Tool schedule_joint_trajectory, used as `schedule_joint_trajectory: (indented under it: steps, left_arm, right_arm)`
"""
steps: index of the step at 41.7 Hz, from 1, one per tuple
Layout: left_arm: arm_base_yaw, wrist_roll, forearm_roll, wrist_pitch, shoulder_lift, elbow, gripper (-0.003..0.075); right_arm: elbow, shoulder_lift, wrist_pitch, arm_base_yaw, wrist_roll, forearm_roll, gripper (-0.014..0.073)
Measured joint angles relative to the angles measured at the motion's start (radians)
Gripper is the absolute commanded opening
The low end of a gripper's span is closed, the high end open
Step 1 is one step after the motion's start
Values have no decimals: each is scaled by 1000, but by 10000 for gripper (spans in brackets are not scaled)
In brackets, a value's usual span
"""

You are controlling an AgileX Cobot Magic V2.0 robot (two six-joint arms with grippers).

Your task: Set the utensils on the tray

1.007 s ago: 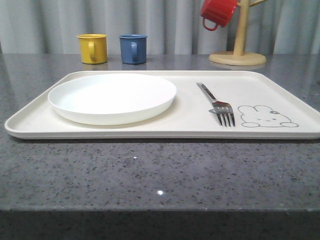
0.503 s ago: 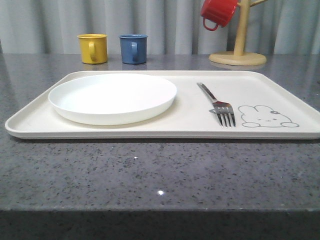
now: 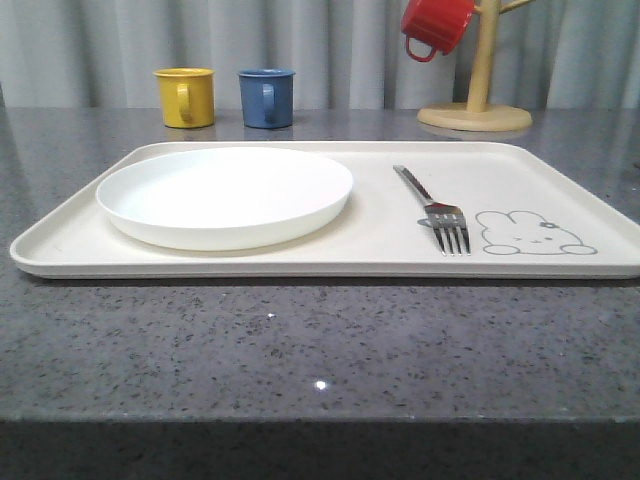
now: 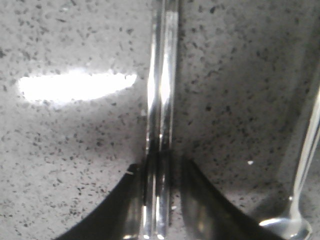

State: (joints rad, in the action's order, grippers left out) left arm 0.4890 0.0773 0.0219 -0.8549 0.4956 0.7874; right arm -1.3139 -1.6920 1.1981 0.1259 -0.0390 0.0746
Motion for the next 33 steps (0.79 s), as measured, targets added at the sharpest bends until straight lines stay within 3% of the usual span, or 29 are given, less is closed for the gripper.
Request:
schedule_joint_trajectory:
  steps: [5, 22, 33]
  left_arm:
    - [0, 0, 0, 0, 0, 0, 407]
    - [0, 0, 0, 0, 0, 0, 407]
    - [0, 0, 0, 0, 0, 0, 407]
  right_arm:
    - [0, 0, 0, 2, 0, -2, 57]
    - [-2, 83, 18, -10, 0, 59, 57]
    - [-38, 134, 27, -176, 0, 182, 57]
